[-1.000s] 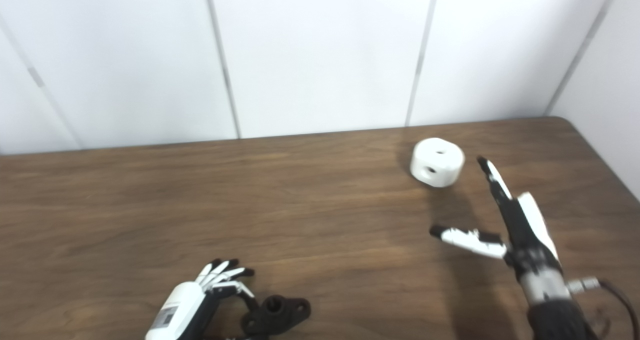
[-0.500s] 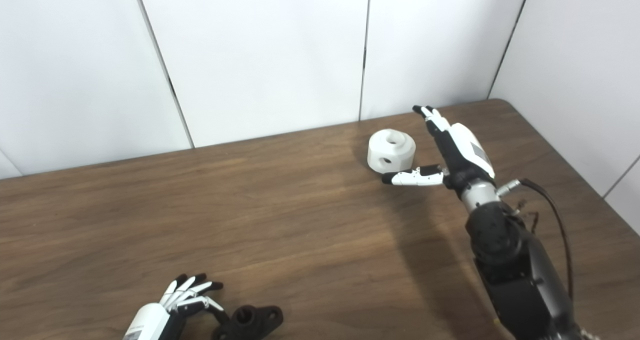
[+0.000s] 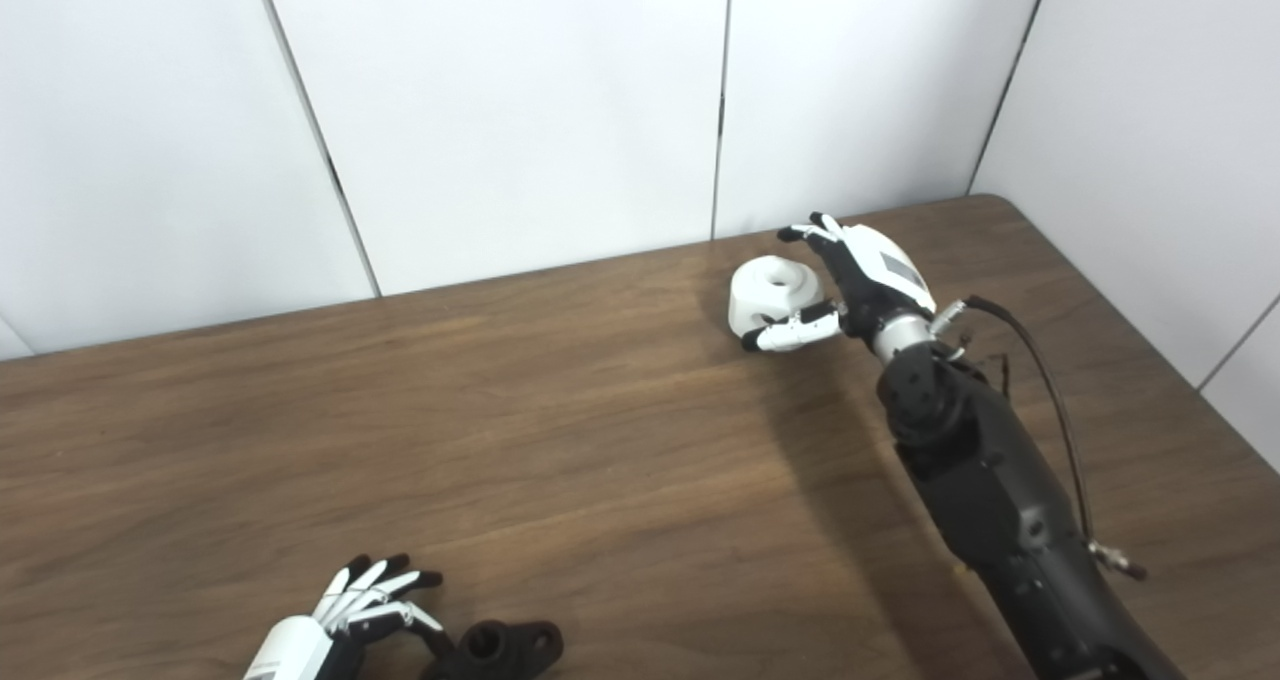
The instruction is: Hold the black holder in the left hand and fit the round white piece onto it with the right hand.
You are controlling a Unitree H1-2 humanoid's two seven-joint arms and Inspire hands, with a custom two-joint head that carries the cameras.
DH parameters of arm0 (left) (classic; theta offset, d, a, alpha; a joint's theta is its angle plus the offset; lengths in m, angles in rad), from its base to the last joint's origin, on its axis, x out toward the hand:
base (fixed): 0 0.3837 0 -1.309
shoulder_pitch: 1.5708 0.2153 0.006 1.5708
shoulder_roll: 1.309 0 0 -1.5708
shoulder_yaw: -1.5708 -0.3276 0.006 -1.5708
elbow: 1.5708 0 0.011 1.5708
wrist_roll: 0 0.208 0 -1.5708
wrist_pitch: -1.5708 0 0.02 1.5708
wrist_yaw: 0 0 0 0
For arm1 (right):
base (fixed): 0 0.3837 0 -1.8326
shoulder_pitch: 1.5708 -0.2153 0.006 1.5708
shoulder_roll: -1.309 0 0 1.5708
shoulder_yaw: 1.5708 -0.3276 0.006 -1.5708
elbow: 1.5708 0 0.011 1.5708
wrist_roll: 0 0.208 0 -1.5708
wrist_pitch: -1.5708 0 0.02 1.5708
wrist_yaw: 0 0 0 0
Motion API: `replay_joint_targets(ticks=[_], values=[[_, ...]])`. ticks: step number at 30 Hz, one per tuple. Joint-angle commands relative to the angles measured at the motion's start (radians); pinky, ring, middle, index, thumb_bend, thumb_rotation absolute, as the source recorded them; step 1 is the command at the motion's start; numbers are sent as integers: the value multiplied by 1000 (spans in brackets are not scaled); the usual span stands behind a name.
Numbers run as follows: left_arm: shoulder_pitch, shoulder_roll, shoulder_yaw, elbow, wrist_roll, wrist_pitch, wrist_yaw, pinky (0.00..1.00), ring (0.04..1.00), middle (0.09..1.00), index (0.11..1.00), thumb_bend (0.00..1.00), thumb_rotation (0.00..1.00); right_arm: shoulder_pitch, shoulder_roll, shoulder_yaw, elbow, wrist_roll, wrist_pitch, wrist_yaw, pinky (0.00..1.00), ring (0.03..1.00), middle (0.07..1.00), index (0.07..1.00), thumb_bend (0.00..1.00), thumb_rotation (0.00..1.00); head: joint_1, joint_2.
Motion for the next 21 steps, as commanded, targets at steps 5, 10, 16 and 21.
replay_joint_targets(ticks=[5, 10, 16, 21], values=[[51, 33, -22, 17, 25, 8, -72, 1000, 928, 824, 487, 519, 44, -79, -36, 11, 37, -23, -21, -17, 943, 1000, 987, 804, 882, 301, -2, 0], [53, 29, -21, 13, 28, 6, -64, 1000, 922, 819, 487, 519, 45, -87, -37, 11, 62, -20, -28, -22, 919, 1000, 981, 766, 876, 296, -1, -1], [53, 28, -16, 13, 31, 6, -58, 1000, 921, 818, 487, 519, 45, -91, -36, 8, 83, -18, -37, -32, 893, 1000, 972, 752, 870, 286, -1, -1], [54, 30, -17, 5, 33, 12, -69, 1000, 919, 819, 487, 519, 45, -89, -38, 4, 83, -15, -36, -33, 888, 1000, 970, 754, 855, 284, -2, 1]])
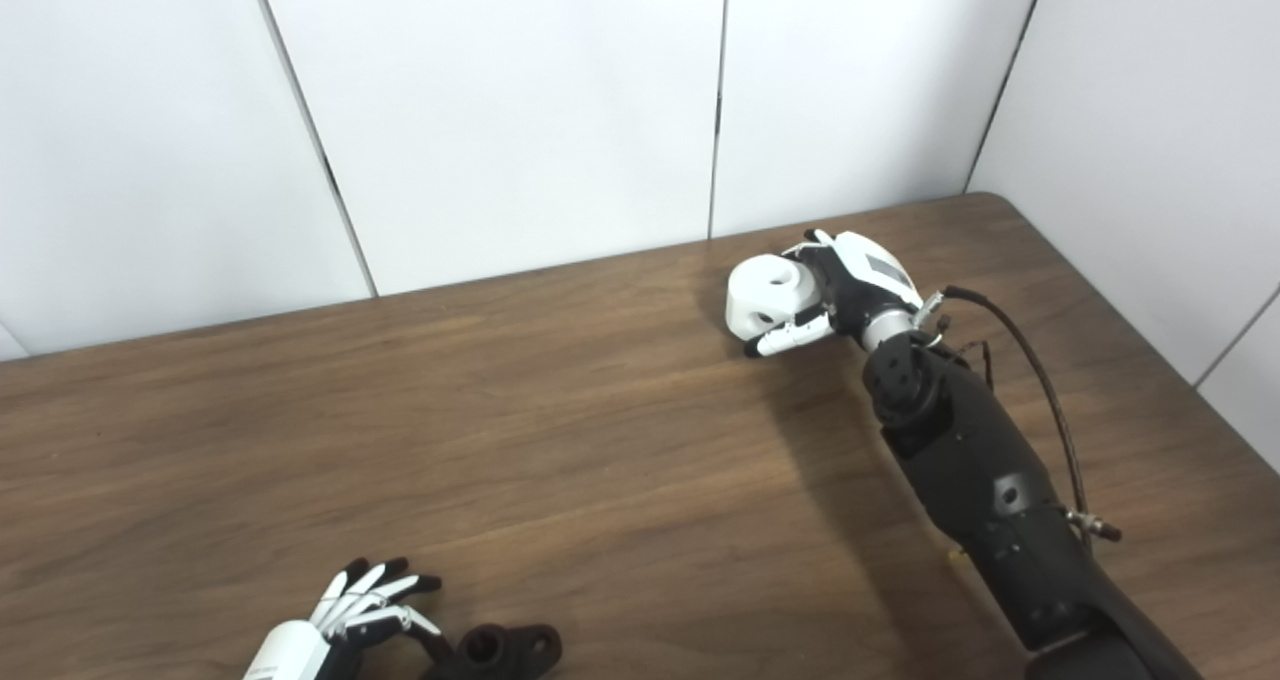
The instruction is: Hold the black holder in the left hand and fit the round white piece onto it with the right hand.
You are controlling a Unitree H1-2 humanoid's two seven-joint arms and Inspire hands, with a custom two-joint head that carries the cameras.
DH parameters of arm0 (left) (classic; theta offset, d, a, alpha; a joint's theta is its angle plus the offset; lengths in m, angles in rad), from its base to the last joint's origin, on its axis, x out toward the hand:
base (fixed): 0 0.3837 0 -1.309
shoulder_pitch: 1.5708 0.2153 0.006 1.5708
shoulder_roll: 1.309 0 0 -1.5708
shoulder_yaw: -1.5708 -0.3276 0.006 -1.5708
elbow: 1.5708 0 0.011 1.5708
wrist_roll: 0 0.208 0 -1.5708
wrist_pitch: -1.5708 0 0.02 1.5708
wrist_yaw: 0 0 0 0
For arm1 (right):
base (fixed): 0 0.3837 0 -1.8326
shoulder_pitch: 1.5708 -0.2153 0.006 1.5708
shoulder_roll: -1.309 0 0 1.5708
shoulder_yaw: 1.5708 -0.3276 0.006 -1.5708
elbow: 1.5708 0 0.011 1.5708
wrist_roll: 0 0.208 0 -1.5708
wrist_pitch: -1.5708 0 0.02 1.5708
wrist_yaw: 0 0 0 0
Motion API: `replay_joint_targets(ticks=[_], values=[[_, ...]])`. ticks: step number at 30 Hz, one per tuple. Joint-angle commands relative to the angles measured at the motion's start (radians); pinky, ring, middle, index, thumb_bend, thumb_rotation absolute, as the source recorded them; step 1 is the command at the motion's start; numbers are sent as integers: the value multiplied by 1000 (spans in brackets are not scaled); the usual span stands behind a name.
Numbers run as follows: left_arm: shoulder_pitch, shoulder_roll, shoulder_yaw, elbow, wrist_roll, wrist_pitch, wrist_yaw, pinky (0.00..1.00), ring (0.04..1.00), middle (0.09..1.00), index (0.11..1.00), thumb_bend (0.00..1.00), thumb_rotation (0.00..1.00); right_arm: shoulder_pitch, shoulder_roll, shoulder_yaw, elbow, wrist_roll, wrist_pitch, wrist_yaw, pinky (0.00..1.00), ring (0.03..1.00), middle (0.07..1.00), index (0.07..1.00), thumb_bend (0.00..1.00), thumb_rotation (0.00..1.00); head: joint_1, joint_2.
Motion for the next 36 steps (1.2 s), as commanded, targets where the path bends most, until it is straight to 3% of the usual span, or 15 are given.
replay_joint_targets(ticks=[1, 11, 25, 27, 28, 36], values=[[48, 30, -19, 9, 30, 12, -70, 1000, 919, 819, 487, 519, 45, -53, -35, -13, -22, -5, -35, -30, 885, 1000, 969, 751, 845, 283, -1, 1], [50, 27, -22, 4, 34, 11, -68, 998, 915, 814, 487, 519, 45, -43, -20, -35, -39, 8, -51, -70, 833, 978, 928, 671, 809, 258, 4, 5], [51, 21, -23, -26, 49, 37, -99, 984, 907, 812, 486, 519, 45, -35, -13, -31, -37, 5, -87, -117, 834, 933, 880, 598, 778, 214, 8, 13], [50, 20, -24, -27, 50, 36, -99, 980, 904, 811, 486, 519, 45, -33, -11, -35, -33, 13, -97, -126, 847, 927, 870, 512, 577, 161, 9, 13], [50, 19, -25, -28, 51, 38, -101, 979, 904, 810, 486, 519, 45, -32, -11, -36, -31, 17, -102, -129, 853, 927, 868, 501, 551, 153, 9, 13], [47, 11, -30, -45, 59, 53, -113, 970, 898, 806, 486, 519, 45, -26, -27, -22, -17, 7, -140, -145, 849, 924, 853, 483, 524, 141, 12, 16]])
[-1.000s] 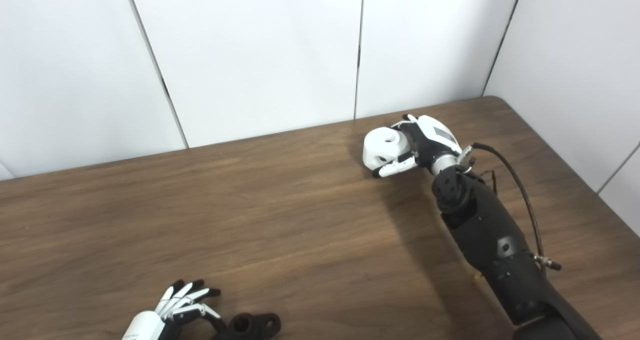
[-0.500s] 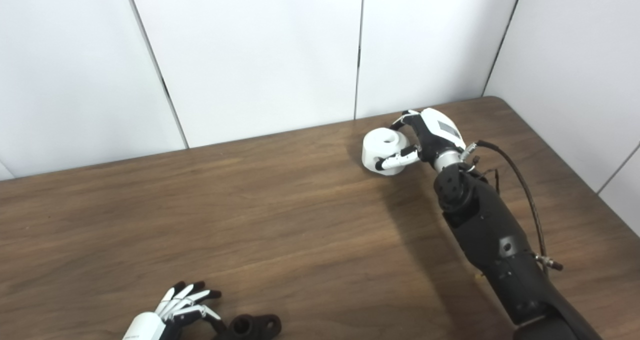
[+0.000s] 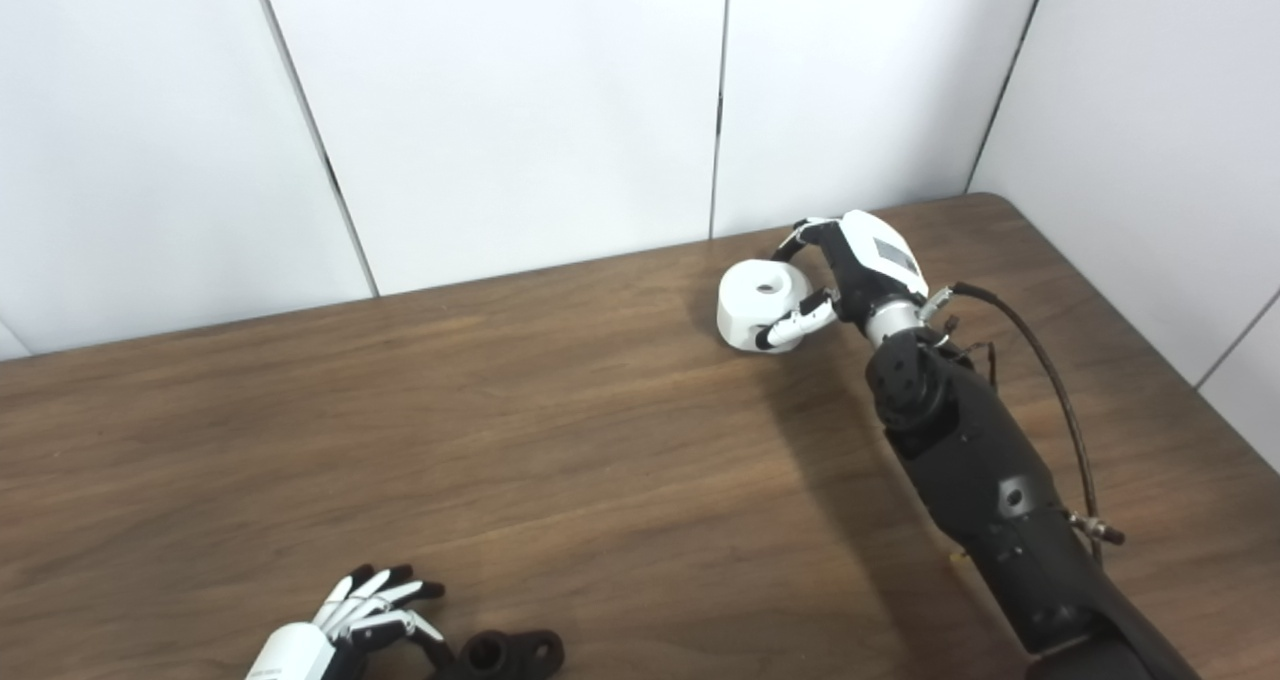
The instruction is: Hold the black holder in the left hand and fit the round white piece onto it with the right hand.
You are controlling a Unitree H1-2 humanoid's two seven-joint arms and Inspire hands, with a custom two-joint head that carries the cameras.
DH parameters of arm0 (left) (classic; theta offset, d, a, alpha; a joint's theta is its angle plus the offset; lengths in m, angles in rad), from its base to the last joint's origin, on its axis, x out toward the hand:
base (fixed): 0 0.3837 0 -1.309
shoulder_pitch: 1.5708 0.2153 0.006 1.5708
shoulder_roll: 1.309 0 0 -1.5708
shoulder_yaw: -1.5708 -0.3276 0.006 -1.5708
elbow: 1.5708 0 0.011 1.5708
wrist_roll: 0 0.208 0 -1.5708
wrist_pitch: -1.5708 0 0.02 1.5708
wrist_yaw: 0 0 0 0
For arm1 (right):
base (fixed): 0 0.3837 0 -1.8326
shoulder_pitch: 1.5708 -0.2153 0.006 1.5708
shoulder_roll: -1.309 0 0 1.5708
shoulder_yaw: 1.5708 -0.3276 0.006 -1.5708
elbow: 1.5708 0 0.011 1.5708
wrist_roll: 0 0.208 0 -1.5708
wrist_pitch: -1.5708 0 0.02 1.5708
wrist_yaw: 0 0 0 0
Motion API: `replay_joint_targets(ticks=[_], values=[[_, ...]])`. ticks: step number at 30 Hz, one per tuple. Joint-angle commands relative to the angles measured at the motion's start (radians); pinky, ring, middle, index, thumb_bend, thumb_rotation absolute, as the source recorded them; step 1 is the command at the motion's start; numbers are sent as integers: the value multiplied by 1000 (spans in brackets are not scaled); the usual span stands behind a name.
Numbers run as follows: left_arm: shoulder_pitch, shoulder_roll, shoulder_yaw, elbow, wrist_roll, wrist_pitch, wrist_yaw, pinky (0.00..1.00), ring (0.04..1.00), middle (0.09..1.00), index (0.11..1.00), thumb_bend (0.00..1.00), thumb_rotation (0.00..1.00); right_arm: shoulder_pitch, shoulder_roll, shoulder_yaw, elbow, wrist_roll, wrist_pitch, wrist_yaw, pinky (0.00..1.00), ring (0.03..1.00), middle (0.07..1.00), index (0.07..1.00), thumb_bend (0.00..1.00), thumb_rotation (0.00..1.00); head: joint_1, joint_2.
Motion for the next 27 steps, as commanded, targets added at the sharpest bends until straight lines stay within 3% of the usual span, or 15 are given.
replay_joint_targets(ticks=[1, 11, 14, 18, 27], values=[[36, 14, -27, 2, 24, 13, -74, 968, 898, 806, 486, 519, 45, -33, -30, -6, -14, -15, -52, -34, 843, 921, 848, 483, 524, 139, 1, 0], [27, -2, -34, -3, 44, 24, -77, 960, 899, 802, 486, 520, 45, -39, -36, 1, -6, -22, -73, -26, 835, 926, 836, 484, 521, 135, 25, 6], [19, -8, -36, 0, 46, 28, -78, 956, 894, 800, 486, 520, 45, -32, -38, 1, -49, -23, -61, -9, 833, 924, 832, 484, 522, 137, 46, 15], [8, -15, -43, 9, 67, 33, -77, 948, 892, 796, 486, 520, 46, 8, -53, 8, -187, -32, -37, 53, 818, 903, 818, 484, 523, 136, 78, 28], [-19, -41, -64, 15, 115, 76, -99, 963, 905, 801, 487, 520, 46, 112, -51, -9, -537, -30, 97, 233, 836, 900, 804, 484, 523, 136, 149, 77]])
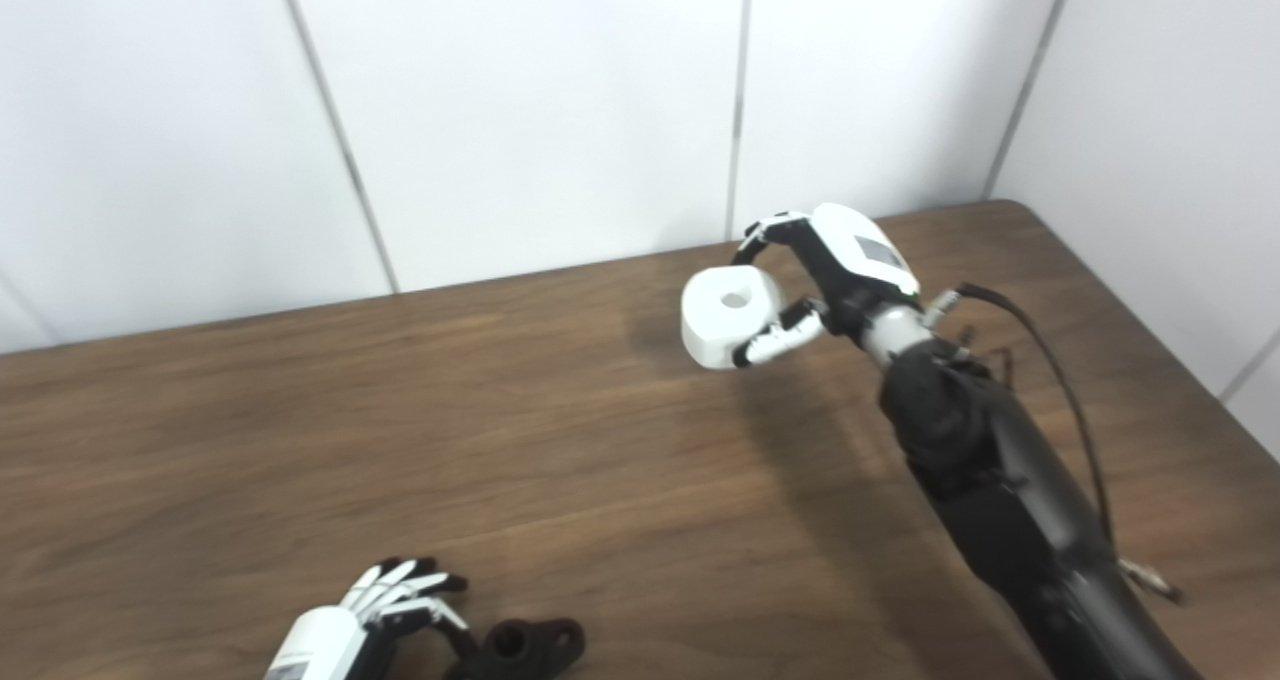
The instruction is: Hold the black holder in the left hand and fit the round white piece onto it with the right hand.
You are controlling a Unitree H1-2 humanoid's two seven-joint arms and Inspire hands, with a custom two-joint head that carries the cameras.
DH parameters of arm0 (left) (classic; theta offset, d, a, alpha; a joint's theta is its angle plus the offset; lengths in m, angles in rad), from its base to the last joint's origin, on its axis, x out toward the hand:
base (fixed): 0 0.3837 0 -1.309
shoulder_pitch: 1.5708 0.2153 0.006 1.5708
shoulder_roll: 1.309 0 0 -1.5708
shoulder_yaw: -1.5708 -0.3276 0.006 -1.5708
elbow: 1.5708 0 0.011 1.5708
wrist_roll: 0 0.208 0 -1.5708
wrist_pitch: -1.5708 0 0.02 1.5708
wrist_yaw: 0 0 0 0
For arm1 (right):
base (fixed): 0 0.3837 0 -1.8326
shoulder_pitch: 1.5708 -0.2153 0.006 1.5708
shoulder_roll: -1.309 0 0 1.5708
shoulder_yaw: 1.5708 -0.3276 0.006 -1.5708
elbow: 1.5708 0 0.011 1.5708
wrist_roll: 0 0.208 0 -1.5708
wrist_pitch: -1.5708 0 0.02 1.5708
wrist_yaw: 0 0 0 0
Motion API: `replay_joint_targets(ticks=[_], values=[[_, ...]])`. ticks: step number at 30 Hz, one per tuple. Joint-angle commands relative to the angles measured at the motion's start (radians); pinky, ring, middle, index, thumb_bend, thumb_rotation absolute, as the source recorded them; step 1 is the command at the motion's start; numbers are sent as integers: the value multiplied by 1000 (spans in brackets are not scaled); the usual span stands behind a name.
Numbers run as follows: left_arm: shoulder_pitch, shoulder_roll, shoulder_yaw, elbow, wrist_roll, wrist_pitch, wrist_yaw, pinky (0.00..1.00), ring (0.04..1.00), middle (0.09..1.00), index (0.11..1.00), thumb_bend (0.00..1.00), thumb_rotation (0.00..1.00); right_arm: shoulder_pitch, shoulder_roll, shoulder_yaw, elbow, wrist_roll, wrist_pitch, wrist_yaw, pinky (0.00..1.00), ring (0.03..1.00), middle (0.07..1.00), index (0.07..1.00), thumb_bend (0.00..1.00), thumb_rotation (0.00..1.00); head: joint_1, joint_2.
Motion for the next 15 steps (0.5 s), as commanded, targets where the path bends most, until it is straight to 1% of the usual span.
replay_joint_targets(ticks=[1, 3, 5, 10, 15], values=[[1, -10, -34, 29, 46, 30, -79, 966, 905, 803, 487, 520, 46, -5, -18, -17, -109, -13, 47, 35, 832, 903, 803, 483, 524, 138, 13, 13], [-6, -16, -36, 32, 50, 37, -83, 967, 905, 804, 487, 520, 47, 11, -14, -14, -173, -17, 82, 69, 816, 903, 801, 482, 524, 138, 30, 25], [-15, -22, -38, 40, 56, 43, -83, 971, 907, 805, 487, 520, 47, 37, 5, -23, -241, -26, 103, 117, 818, 910, 804, 482, 524, 139, 48, 39], [-29, -30, -40, 53, 61, 52, -87, 994, 914, 805, 487, 520, 47, 94, 72, -60, -364, -79, 109, 233, 836, 914, 794, 482, 525, 137, 62, 64], [-36, -31, -35, 54, 53, 54, -89, 1000, 919, 807, 487, 520, 46, 151, 147, -78, -487, -152, 108, 355, 787, 894, 781, 481, 524, 135, 60, 91]])
